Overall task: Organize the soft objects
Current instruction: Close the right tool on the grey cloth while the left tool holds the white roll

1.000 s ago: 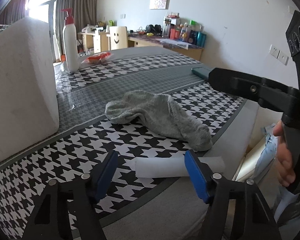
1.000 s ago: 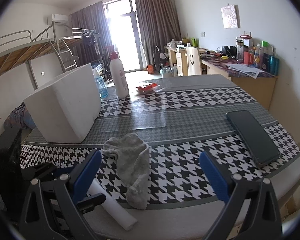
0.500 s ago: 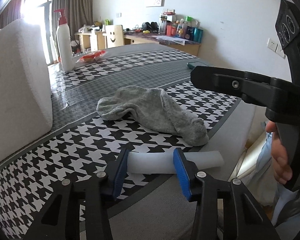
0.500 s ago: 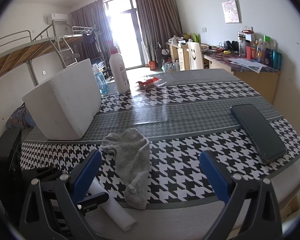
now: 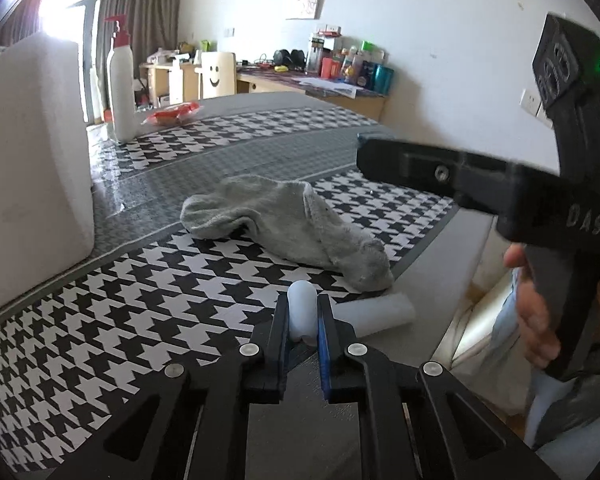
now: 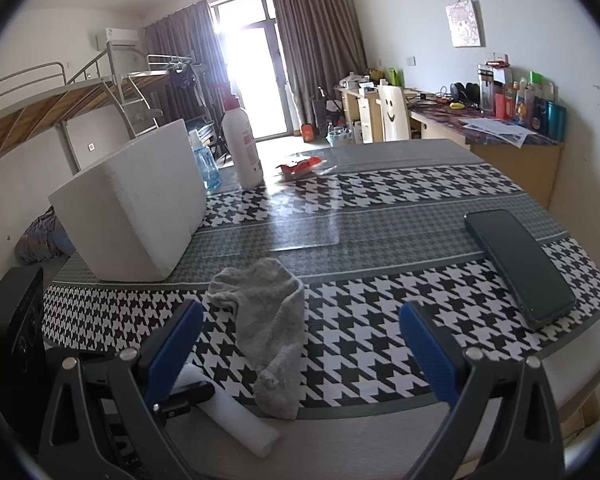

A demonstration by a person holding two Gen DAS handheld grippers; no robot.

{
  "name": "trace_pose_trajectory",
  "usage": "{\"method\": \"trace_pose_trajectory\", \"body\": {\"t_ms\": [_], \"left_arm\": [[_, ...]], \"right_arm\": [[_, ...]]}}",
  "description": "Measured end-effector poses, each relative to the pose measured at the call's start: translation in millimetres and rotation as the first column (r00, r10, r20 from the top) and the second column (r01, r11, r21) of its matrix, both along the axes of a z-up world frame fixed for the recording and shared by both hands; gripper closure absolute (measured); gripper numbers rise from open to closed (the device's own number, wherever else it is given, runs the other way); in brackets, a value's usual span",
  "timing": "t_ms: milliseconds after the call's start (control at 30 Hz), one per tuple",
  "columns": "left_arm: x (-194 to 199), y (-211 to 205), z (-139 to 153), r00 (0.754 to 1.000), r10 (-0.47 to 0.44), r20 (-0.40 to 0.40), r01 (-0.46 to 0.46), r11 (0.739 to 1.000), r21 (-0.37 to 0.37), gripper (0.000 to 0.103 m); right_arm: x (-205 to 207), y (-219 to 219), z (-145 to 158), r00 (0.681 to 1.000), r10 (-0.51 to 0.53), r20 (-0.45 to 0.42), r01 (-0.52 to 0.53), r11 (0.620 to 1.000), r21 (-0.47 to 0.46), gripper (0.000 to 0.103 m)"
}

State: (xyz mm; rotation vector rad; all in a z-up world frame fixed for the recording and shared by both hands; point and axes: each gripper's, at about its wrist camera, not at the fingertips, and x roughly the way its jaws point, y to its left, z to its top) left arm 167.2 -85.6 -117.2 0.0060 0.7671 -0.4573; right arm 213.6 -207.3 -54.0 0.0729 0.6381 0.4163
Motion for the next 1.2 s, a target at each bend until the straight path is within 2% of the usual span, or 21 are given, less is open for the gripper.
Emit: {"method": "trace_pose_trajectory", "body": {"t_ms": [367,633,1033,1200], "left_arm": [[-13,26,17,0.998,0.041,0.041,-0.040,0.998,-0.038,0.090],[-20,48,34,0.990,0.108,0.096,-0.103,0.993,-0.048,0.090],[-19,65,37,0.985,0.146,0.097,-0.141,0.988,-0.056,0.090],[-20,66,36,0.984,0.151,0.097,-0.146,0.988,-0.058,0.090]], "right_arm": [[8,10,-8,1.000,0.013,-0.025,-0.014,1.000,-0.006,0.003],[10,25,-13,0.998,0.042,-0.039,-0.043,0.999,-0.029,0.003],[21,42,-27,0.992,0.066,-0.104,-0.073,0.995,-0.067,0.020],[25,47,-33,0.988,0.071,-0.138,-0.083,0.993,-0.084,0.032]]}}
